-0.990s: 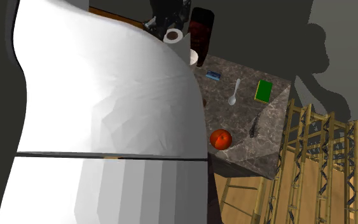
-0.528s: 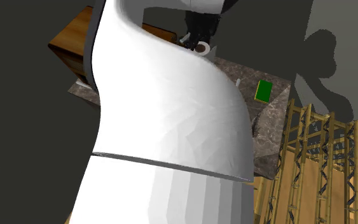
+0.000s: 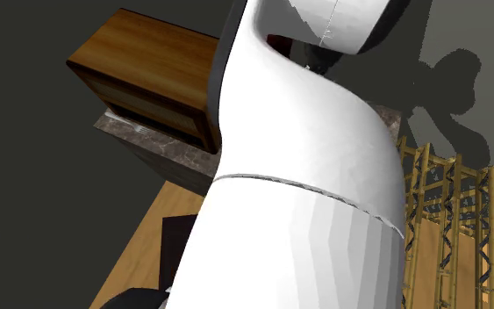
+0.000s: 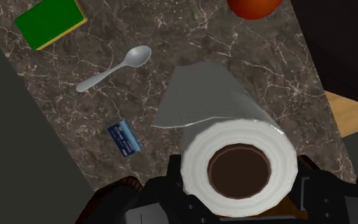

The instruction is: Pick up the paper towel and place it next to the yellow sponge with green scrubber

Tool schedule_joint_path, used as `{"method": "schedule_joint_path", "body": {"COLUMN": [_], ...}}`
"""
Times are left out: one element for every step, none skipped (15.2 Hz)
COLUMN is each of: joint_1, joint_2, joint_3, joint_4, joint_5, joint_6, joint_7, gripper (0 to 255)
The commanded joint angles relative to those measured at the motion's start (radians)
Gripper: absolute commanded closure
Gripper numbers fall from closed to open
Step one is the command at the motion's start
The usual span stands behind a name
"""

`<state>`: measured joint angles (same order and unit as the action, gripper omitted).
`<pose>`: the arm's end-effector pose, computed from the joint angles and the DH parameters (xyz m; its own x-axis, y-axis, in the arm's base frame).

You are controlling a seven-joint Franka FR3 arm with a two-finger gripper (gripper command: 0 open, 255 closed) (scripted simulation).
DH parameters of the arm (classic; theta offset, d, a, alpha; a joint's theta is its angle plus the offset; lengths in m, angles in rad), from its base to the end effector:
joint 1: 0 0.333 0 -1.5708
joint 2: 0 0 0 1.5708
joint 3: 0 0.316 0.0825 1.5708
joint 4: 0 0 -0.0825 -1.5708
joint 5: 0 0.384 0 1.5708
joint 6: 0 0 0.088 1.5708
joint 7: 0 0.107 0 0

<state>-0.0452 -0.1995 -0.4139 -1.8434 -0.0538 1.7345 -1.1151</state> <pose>0.4464 -0.2463 0.6052 0.7834 0.6190 0.0562 0.6166 -0.7853 0.0552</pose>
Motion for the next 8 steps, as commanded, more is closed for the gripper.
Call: {"method": "schedule_joint_path", "body": {"joint_1": [-0.017,-0.026,-0.034,-0.043,-0.051,-0.060,-0.070,-0.080], "joint_2": [0.021,0.034,0.047,0.062,0.079,0.096,0.115,0.136], "joint_3": [-0.033,-0.049,-0.065,-0.081,-0.097,-0.113,-0.128,-0.143], "joint_4": [-0.011,-0.011,-0.010,-0.008,-0.005,0.000,0.006,0.013], "joint_5": [0.006,0.011,0.017,0.024,0.032,0.041,0.051,0.063], "joint_6": [0.032,0.044,0.055,0.067,0.078,0.089,0.099,0.109], "joint_7": [-0.052,-0.077,-0.103,-0.129,-0.156,-0.183,-0.210,-0.238], "gripper": [255,255,255,255,255,255,255,255]}}
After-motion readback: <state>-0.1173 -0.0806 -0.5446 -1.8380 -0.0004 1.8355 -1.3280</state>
